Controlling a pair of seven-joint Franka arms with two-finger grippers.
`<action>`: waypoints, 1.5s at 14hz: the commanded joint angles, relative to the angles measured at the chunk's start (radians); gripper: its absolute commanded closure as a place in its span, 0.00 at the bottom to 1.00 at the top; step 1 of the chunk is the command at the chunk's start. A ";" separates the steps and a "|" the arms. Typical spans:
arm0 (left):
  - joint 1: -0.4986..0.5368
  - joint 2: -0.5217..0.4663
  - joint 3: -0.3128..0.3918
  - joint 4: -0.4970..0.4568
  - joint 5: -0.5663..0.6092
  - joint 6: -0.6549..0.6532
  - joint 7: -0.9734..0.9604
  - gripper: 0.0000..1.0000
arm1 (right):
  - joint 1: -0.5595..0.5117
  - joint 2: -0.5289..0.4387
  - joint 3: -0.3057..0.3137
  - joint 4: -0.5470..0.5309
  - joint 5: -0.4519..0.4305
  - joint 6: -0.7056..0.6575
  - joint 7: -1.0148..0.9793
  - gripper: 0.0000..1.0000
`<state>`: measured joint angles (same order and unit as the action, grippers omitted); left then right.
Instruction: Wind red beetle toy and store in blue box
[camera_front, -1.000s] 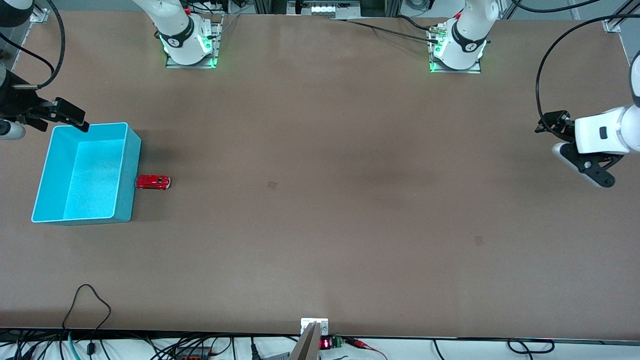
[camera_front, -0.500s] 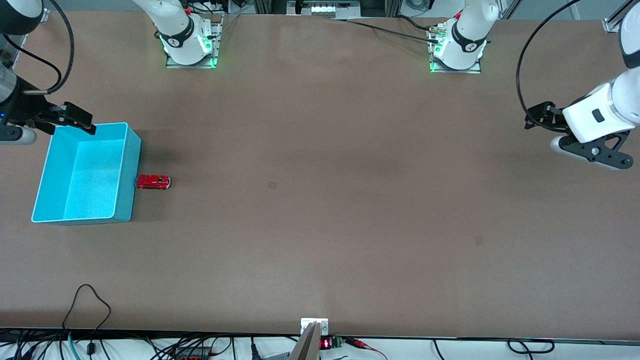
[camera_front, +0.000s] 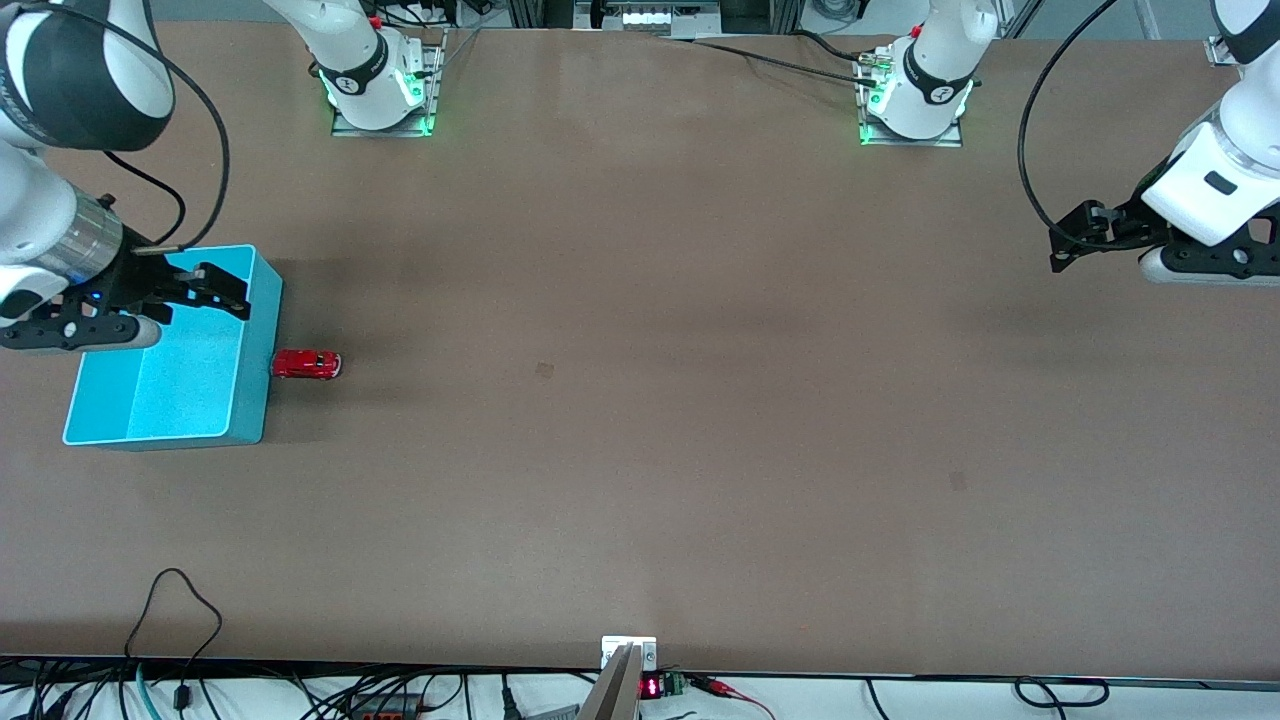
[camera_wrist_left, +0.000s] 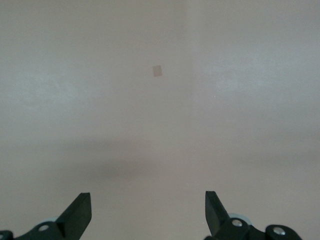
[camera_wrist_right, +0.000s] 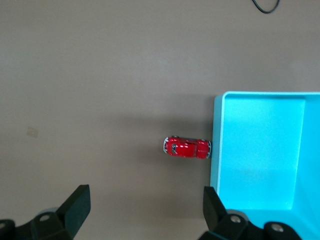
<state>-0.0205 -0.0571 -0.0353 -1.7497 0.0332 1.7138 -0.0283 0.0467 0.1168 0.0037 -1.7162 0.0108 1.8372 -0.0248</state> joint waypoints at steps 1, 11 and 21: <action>-0.025 -0.004 0.000 0.042 -0.012 -0.069 0.014 0.00 | 0.007 0.027 -0.002 0.009 0.002 0.031 -0.001 0.00; -0.087 0.003 0.044 0.148 -0.013 -0.209 0.024 0.00 | -0.034 0.136 -0.002 -0.048 0.001 0.086 -0.239 0.00; -0.003 0.048 0.048 0.104 -0.012 -0.143 0.027 0.00 | -0.060 0.219 -0.002 -0.224 -0.014 0.295 -0.863 0.00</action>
<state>-0.0535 -0.0211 0.0135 -1.6535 0.0312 1.5658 -0.0194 -0.0063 0.3353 -0.0053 -1.9146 0.0094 2.0928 -0.7664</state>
